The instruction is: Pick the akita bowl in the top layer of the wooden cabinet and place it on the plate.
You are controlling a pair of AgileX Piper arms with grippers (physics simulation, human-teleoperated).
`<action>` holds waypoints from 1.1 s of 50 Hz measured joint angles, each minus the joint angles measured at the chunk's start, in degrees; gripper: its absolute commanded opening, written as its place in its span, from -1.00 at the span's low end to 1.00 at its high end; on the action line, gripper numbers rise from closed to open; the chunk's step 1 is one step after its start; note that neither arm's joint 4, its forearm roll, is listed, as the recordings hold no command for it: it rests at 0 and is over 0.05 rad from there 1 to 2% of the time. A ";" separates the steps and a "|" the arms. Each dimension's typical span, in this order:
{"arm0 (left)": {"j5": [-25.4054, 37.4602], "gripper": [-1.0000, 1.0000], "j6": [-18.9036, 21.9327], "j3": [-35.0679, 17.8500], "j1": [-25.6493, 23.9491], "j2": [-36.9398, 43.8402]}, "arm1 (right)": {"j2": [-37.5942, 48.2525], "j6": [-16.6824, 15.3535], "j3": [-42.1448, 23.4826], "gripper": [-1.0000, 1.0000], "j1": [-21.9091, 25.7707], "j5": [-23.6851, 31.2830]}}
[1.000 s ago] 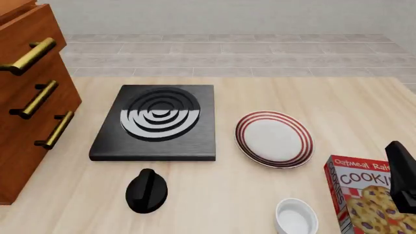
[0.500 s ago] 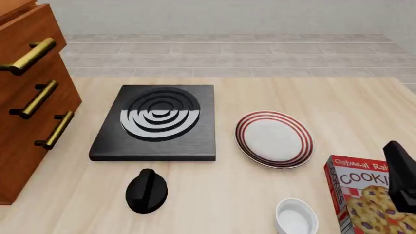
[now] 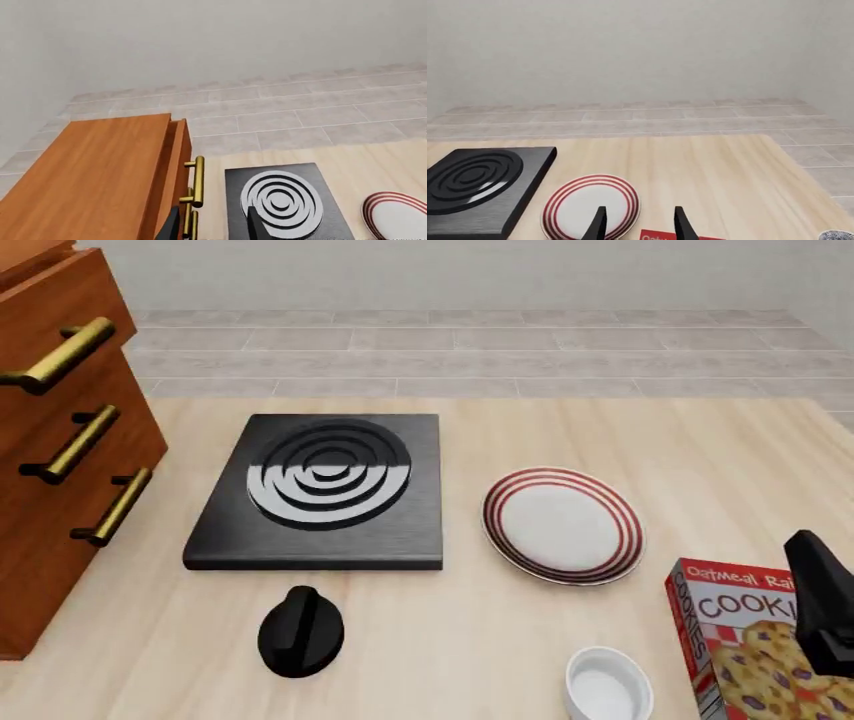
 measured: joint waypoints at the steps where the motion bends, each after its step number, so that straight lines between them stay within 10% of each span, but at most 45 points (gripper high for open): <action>1: 0.19 1.00 0.08 -0.24 0.06 0.20 | -0.03 0.02 0.00 1.00 0.01 0.03; 55: 10.44 1.00 1.44 -10.10 4.49 13.05 | -0.54 0.40 -0.02 1.00 0.19 0.57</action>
